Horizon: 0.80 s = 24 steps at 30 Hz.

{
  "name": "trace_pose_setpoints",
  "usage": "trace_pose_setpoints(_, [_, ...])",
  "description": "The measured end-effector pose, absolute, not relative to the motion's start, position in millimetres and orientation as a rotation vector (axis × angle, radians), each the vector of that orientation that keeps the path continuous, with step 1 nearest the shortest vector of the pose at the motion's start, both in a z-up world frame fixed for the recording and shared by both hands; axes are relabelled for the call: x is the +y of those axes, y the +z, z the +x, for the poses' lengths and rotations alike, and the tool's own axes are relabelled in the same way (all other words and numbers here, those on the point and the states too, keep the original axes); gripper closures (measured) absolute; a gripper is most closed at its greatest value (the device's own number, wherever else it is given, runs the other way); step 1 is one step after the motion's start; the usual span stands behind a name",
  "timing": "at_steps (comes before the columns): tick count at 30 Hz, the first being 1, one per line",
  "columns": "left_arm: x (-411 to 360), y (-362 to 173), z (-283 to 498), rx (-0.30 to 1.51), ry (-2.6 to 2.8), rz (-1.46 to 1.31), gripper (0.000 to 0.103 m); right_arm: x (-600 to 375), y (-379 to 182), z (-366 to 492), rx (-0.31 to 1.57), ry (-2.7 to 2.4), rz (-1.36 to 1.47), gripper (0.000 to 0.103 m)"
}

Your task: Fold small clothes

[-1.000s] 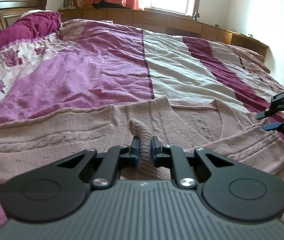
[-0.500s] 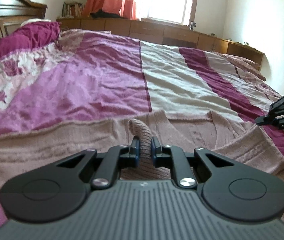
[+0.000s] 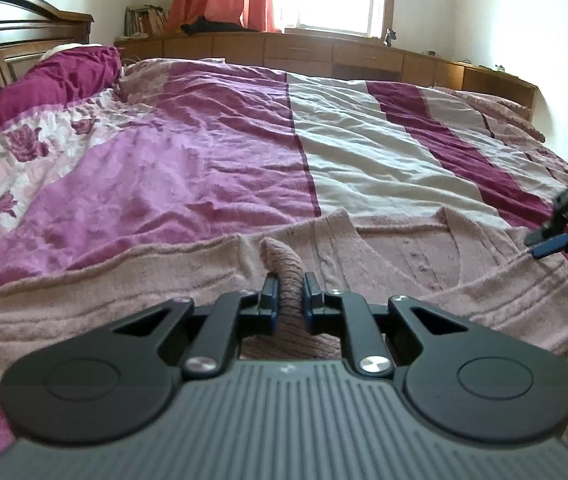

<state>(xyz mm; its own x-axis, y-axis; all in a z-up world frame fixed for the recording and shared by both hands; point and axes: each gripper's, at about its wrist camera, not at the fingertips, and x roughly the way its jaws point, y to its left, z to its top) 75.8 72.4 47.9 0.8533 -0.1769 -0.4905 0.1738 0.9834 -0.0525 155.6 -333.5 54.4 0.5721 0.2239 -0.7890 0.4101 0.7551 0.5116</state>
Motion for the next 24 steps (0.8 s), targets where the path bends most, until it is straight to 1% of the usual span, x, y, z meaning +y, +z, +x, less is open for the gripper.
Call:
trace_pose_setpoints(1, [73,47,73,0.518,-0.183,-0.009,0.089,-332,53,159,0.992,-0.145,0.754,0.060])
trace_pose_setpoints(3, [76,47,67,0.517,-0.181,-0.019,0.089,-328,51,164,1.005,-0.169,0.768,0.055])
trace_pose_setpoints(8, [85,49,55,0.514,-0.187,-0.074,0.089,-311,51,175,1.035,-0.229,0.703,0.055])
trace_pose_setpoints(9, [86,49,54,0.513,-0.189,-0.082,0.089,-311,51,175,1.042,-0.233,0.679,0.057])
trace_pose_setpoints(10, [87,50,52,0.511,-0.193,-0.091,0.089,-306,50,176,1.049,-0.241,0.646,0.063])
trace_pose_setpoints(11, [87,51,51,0.508,-0.195,-0.096,0.089,-305,47,177,1.057,-0.250,0.625,0.067])
trace_pose_setpoints(13, [86,53,48,0.502,-0.199,-0.102,0.089,-305,45,175,1.059,-0.283,0.606,0.088])
trace_pose_setpoints(14, [86,54,46,0.499,-0.202,-0.106,0.089,-307,44,174,1.055,-0.293,0.611,0.092])
trace_pose_setpoints(15, [86,55,44,0.496,-0.205,-0.108,0.089,-310,44,171,1.045,-0.295,0.629,0.097])
trace_pose_setpoints(20, [83,61,37,0.479,-0.224,-0.097,0.089,-328,47,150,0.942,-0.258,0.722,0.103])
trace_pose_setpoints(24, [80,67,35,0.466,-0.229,-0.087,0.089,-338,56,137,0.838,-0.229,0.758,0.103])
